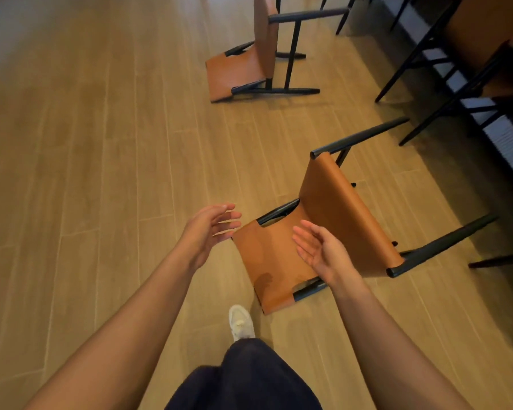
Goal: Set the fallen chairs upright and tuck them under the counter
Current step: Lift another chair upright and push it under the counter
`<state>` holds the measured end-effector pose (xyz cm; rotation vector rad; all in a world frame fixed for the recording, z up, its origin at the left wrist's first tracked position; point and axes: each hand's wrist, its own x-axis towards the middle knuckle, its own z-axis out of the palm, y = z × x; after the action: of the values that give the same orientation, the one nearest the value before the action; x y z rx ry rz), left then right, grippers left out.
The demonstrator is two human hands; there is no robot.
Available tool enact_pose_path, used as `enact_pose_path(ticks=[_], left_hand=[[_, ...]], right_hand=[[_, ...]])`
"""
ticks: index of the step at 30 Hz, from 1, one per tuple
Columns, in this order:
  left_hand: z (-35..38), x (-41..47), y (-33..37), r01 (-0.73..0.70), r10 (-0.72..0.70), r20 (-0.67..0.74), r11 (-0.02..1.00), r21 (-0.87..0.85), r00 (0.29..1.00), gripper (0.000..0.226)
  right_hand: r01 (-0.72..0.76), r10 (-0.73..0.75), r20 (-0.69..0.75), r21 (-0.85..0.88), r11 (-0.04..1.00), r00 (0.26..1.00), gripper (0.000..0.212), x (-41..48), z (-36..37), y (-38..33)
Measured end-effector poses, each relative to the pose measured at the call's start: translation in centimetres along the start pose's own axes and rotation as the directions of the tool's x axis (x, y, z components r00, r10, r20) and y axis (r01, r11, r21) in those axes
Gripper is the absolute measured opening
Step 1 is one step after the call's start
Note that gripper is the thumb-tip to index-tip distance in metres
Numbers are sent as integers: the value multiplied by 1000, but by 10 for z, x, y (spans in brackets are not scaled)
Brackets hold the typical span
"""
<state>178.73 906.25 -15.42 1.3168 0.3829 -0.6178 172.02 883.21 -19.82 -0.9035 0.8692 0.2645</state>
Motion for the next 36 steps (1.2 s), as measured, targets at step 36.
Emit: enact_pose_path(ticks=[36], left_hand=[[-70, 391, -191, -543, -393, 611, 281, 791, 687, 27]], right_hand=[[-76, -401, -569, -637, 767, 718, 45, 299, 0, 250]])
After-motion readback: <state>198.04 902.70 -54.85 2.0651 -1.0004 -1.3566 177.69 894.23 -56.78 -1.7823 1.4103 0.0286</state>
